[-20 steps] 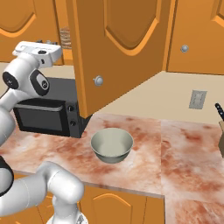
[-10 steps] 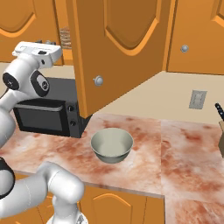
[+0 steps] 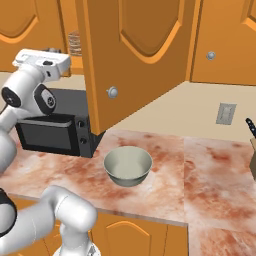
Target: Open the cabinet. Pick the tangerine and mango from the cabinet and place them into the bowl. Then close the cabinet.
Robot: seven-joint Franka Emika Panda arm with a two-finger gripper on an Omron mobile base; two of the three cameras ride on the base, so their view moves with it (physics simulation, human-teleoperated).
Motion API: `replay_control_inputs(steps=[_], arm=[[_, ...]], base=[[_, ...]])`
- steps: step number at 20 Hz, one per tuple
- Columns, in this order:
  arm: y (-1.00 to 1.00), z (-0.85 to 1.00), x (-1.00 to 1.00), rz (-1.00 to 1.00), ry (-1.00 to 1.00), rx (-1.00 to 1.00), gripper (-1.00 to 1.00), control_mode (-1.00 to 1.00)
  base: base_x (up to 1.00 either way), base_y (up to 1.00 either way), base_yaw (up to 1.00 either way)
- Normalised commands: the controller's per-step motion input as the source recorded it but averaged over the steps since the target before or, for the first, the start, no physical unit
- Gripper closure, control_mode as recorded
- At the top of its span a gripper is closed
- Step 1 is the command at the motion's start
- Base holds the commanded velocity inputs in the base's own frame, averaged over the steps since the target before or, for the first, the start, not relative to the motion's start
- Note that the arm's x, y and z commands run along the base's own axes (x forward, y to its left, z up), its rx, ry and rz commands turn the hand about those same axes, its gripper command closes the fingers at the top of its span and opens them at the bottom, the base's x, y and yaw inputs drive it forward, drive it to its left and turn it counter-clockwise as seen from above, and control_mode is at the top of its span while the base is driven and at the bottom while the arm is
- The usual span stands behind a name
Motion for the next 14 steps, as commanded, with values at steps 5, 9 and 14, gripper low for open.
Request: replay_control_inputs(steps=[5, 9, 14], arm=[[0.03, 0.0, -0.65, 0.0, 0.0, 0.0, 1.0, -1.0], [0.25, 0.0, -0.98, -0.06, 0.0, 0.0, 1.0, -1.0], [0.62, 0.0, -1.0, -0.12, 0.0, 0.0, 1.0, -1.0]], base=[[0.0, 0.0, 0.0], [0.0, 0.0, 0.0], [0.0, 0.0, 0.0]])
